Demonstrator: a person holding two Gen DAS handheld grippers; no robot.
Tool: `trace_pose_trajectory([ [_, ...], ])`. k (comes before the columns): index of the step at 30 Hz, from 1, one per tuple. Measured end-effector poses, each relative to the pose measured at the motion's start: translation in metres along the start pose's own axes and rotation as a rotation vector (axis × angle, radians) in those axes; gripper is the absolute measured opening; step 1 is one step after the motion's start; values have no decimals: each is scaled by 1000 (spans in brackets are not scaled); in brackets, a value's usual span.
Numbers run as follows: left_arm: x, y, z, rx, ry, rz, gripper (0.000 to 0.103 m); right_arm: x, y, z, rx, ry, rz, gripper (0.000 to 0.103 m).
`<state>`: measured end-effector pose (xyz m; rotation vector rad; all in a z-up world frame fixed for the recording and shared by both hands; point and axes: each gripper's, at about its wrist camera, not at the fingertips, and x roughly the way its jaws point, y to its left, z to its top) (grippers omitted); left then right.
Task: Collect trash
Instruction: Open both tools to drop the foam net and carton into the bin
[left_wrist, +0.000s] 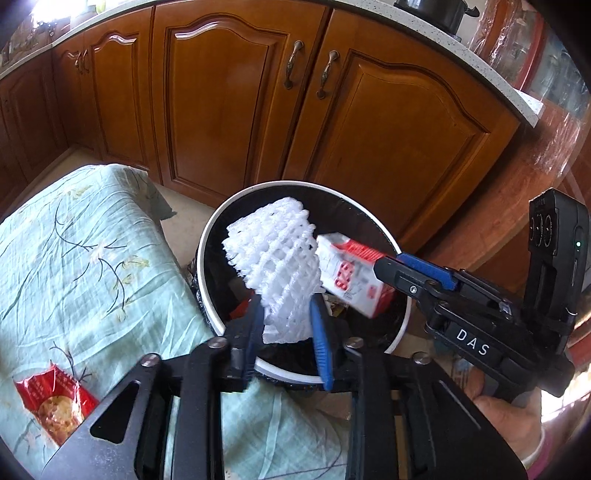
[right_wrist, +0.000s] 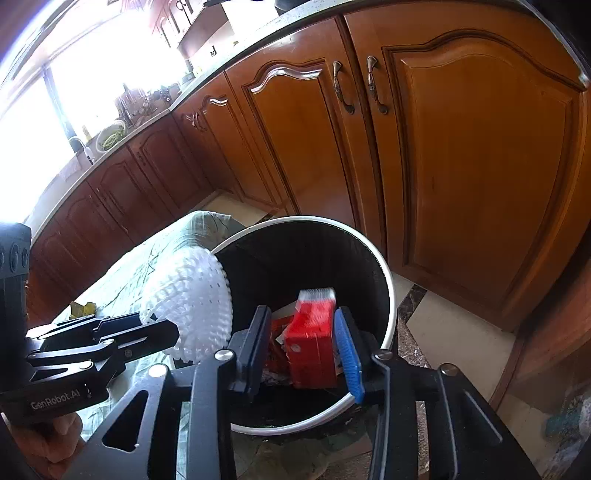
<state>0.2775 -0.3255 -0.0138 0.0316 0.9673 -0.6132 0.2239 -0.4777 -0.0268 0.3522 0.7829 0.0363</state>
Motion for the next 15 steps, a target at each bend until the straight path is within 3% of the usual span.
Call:
trace_pose_trajectory([
  [1,-2,1,-1,-3,-9,-8,37,-2,0,-2,9,-12,6,63],
  [2,-3,2,-2,-3,-14,-8,44,-3,-1,-3,16,-21,11,68],
  [6,-14,9,-13,-19,-34,-3,49,-10,-3,-9,45,-44,27,73],
  [11,-30,30,-30,-83,-58,-9,51,-23,4,-21,67,-98,56,88],
  [15,-47,46,-47,-136,-82,-12,51,-30,15,-30,77,-106,94,91],
])
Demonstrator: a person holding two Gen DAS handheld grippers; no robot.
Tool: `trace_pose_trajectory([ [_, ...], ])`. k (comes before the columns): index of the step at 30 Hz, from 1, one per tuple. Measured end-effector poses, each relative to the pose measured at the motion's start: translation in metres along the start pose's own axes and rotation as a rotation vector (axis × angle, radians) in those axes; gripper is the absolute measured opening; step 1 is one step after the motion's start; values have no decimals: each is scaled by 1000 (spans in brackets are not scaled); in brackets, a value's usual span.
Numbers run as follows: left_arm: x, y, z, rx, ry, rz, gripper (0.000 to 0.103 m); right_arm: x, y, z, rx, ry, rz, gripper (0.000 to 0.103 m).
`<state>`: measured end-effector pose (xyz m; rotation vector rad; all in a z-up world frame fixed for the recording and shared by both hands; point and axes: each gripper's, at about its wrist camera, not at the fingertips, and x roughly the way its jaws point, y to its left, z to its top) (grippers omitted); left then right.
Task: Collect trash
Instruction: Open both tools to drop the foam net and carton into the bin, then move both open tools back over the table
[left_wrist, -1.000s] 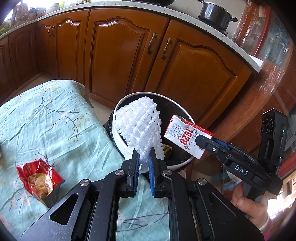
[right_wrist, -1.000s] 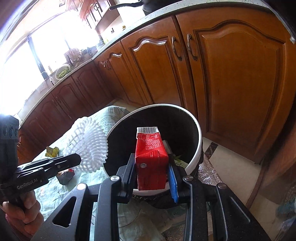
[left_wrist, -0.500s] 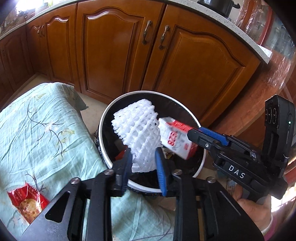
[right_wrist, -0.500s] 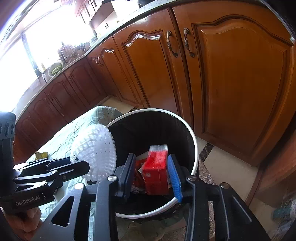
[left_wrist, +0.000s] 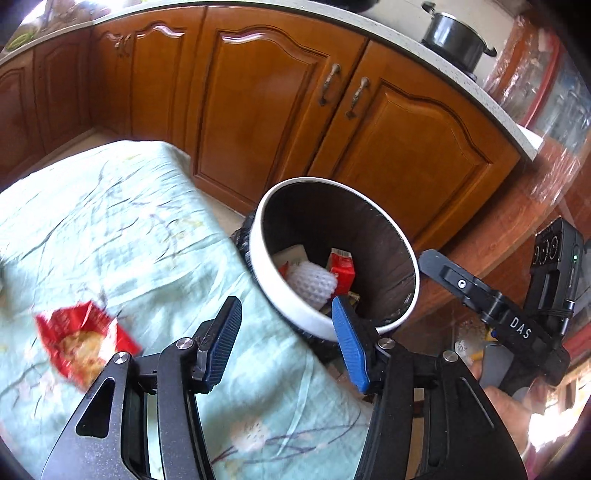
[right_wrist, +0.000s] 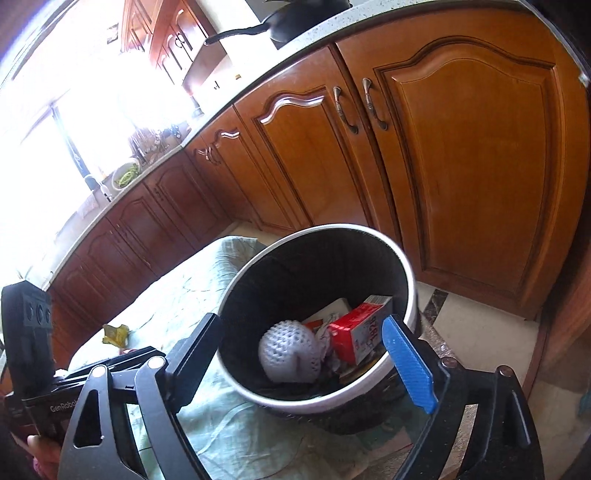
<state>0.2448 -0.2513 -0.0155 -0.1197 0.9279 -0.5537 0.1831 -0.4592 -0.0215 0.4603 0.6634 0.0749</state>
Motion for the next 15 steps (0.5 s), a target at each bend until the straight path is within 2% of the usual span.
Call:
trace_pose_trajectory([
  [6,-34,35,-26,-78,-51,20,53,3,27,-16,-15,35,60,91],
  [15,-72,88,-59,-169,-87,93,53,17,74,-42,-65,108,114,91],
])
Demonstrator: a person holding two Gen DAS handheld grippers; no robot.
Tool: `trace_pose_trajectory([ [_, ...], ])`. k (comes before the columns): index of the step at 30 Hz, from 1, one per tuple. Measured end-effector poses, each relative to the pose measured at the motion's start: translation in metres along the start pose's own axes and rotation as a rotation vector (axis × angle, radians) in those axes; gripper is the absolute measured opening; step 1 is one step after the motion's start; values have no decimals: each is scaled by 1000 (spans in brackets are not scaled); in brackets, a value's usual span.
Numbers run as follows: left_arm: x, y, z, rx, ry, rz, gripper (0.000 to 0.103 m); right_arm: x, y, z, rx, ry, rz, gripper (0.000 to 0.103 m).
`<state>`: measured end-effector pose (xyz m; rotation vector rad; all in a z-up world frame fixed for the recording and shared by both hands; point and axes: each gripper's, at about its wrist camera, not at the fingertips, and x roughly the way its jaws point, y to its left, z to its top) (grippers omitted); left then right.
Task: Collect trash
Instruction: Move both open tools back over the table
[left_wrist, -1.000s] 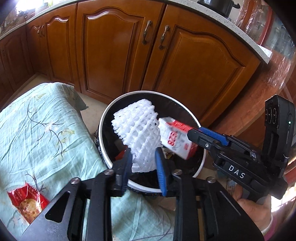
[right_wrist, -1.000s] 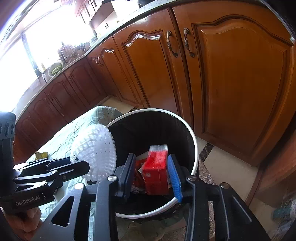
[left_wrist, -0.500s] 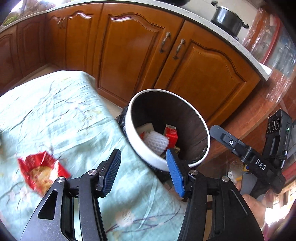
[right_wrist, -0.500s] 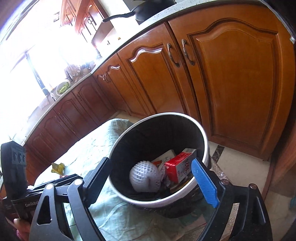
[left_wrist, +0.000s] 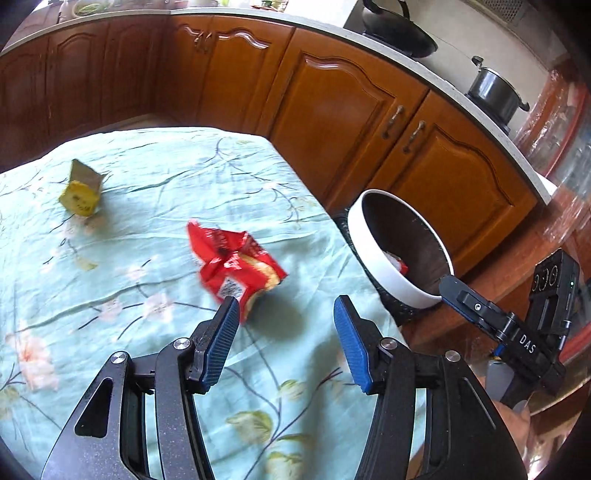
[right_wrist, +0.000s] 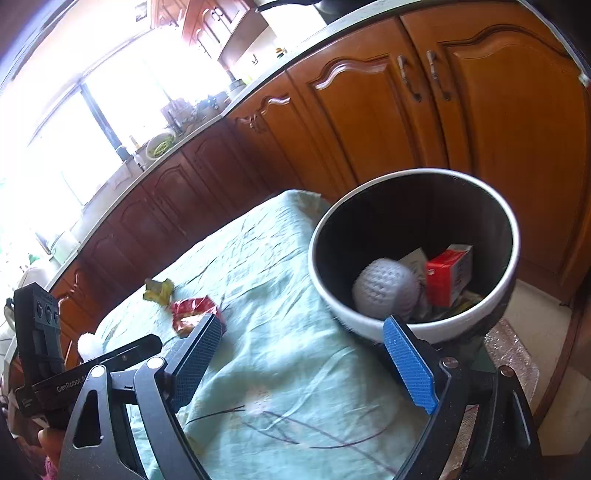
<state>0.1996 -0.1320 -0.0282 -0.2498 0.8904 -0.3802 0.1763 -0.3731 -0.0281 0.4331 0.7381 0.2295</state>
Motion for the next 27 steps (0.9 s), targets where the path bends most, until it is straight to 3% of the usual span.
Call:
trace_pose_trajectory([
  [10,-30,64,-19,-104,-21,54,54,21,54,-21,-70,81,57,97],
  [27,-56,130,-1,-179,-53,150,62,58,124,-26,-240,137,72,99],
])
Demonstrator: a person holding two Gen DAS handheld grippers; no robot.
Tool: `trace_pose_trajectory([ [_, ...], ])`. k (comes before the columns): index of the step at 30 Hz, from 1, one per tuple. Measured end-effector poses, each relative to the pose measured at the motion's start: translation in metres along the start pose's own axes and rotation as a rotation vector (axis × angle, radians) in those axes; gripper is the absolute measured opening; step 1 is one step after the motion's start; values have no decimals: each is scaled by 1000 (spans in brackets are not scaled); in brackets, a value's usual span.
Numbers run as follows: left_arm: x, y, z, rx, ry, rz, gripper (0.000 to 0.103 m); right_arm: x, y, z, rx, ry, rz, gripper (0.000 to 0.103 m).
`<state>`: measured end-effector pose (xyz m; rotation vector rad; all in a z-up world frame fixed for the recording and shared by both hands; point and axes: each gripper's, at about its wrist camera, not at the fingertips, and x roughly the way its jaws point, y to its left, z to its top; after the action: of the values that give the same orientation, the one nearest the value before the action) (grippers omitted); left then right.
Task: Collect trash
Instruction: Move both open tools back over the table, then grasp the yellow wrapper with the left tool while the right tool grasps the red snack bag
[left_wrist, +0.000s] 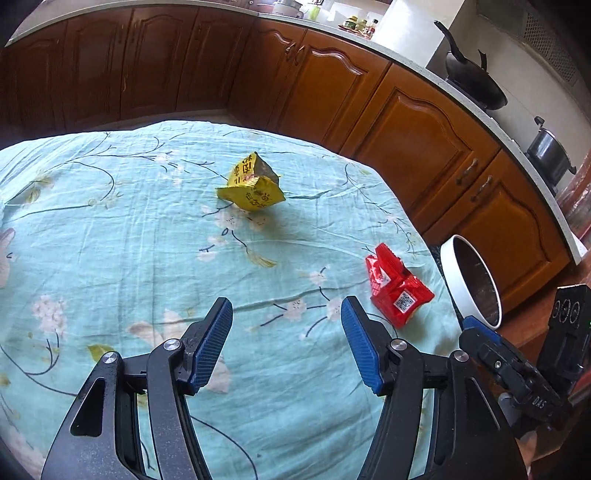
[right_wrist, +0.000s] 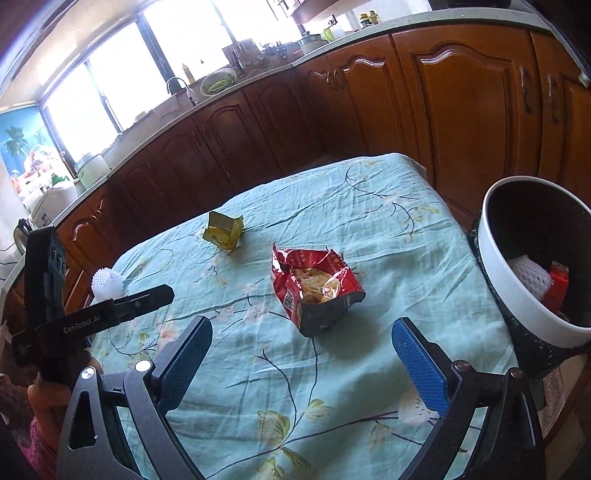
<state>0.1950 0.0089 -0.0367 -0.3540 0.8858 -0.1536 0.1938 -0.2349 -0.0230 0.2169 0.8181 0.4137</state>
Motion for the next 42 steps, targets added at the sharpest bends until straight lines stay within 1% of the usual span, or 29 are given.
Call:
trace_pose_trajectory([
  [3,6,3,15,4,-2,33,62,7,5,6,-21,8,-1,99],
  [10,19,5,55,11,-27,62,62,26,10,14,-82,33,-16,98],
  [16,51,16,82,-14,-19,126,62,41,10,21,-110,46,-37,97],
  [18,61,21,87,-29,-7,133,62,48,10,22,-118,54,-44,95],
  [21,77,25,94,-27,9,121,62,58,10,21,-130,76,-49,89],
  [22,81,26,96,-26,15,118,62,61,10,20,-132,82,-55,83],
  [23,85,26,97,-25,22,115,60,63,9,19,-133,87,-63,75],
  [24,88,26,97,-22,28,114,60,65,8,18,-131,93,-69,62],
  [25,91,25,96,-17,32,115,54,66,7,17,-128,97,-67,53],
  [26,94,24,96,-11,38,114,41,66,5,16,-121,98,-51,41],
  [27,96,23,95,-5,48,113,32,65,5,15,-117,97,-42,35],
  [28,98,22,93,1,59,108,17,63,6,15,-120,94,-43,22],
  [29,99,21,92,11,68,105,6,60,6,14,-123,90,-45,15],
  [32,94,14,83,43,64,106,1,50,6,12,-109,78,-23,11],
  [37,72,-1,62,56,56,58,1,27,-3,8,-63,47,4,9],
  [42,49,-26,33,84,50,8,1,7,-15,2,-19,26,13,8],
])
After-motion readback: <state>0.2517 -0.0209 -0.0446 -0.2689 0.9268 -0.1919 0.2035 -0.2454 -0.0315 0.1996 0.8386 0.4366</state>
